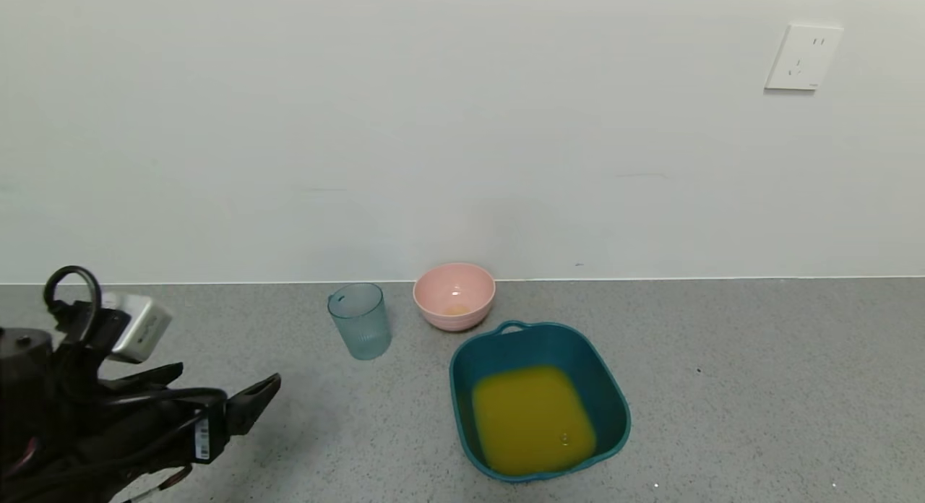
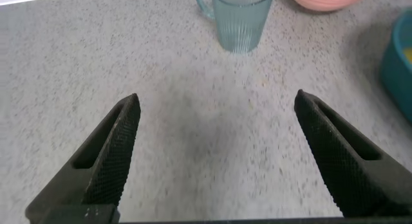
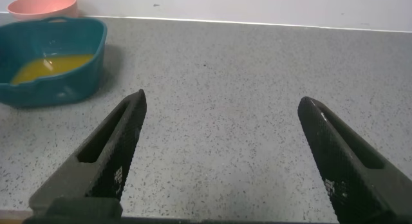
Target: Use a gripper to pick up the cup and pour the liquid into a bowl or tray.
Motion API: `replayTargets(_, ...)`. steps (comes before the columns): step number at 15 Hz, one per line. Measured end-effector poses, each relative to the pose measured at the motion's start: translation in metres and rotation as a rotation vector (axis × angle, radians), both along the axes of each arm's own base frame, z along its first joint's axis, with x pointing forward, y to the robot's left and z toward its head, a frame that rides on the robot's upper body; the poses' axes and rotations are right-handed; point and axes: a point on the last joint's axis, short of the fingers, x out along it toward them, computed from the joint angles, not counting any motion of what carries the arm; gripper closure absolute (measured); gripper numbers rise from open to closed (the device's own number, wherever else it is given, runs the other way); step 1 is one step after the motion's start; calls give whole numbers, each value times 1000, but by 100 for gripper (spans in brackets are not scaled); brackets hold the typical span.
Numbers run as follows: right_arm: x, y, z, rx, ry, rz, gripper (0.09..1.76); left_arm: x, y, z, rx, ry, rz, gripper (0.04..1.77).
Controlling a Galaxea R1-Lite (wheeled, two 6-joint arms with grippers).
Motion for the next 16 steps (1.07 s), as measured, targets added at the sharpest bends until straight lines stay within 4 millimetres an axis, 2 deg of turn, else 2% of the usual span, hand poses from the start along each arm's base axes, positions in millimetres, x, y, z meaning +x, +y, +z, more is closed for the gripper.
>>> replayTargets(4, 0, 0, 0, 0, 0, 0, 14, -49, 13, 13, -4, -5, -11, 9)
replayTargets(8, 0, 0, 0, 0, 0, 0, 14, -93, 24, 17, -21, -33, -35, 9)
replayTargets(13, 0, 0, 0, 0, 0, 0, 14, -124, 32, 10, -118, -102, -139, 9)
replayTargets(16, 0, 0, 0, 0, 0, 0, 14, -140, 35, 2, -127, -149, -136, 9)
